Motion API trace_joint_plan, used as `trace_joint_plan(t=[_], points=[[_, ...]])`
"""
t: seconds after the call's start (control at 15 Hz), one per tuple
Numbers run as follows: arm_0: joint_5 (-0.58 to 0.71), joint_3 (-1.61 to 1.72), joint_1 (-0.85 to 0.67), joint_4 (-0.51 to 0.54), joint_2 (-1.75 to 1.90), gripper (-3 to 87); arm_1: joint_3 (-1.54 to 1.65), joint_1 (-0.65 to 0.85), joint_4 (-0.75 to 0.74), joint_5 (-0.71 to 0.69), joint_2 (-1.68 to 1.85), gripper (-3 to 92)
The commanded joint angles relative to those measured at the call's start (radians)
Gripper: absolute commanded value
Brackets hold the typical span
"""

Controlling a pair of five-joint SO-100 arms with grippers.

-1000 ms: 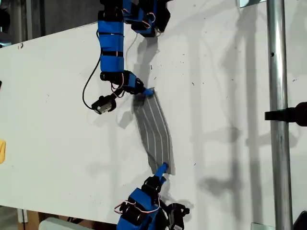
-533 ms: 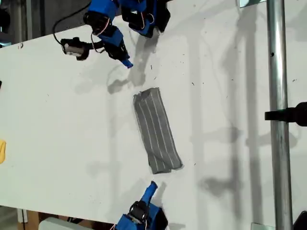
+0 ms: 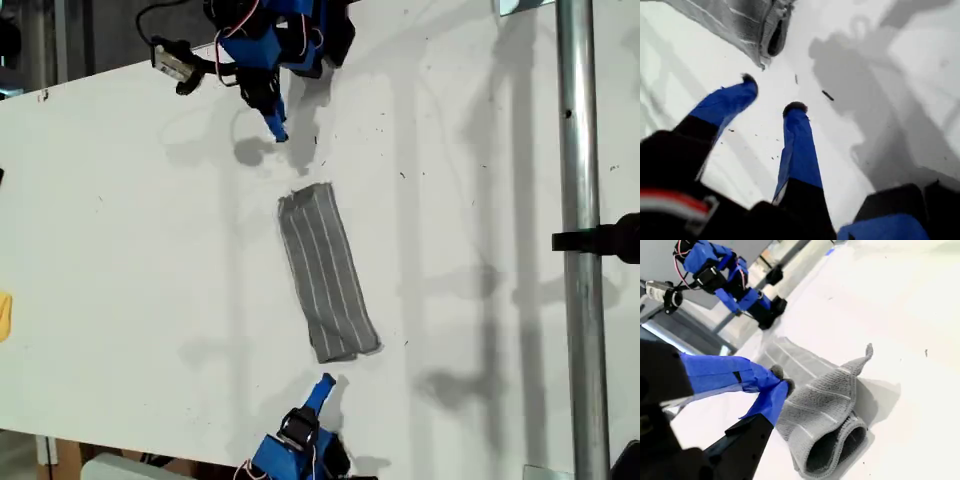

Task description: Grasp corners of a towel and fold twice.

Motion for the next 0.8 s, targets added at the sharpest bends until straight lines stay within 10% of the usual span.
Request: trace_joint_plan(t=[0.0,0.73], points=[[-0.015,-0.005,-0.012,-0.015,0.008,-2.5,0.015,-0.018,-0.189,-0.149,-0.035,42.2],[-0.037,0.017,0.005,0.006,0.008,-2.5,-0.156,0.081,-0.676,-0.434,-0.996,46.3]])
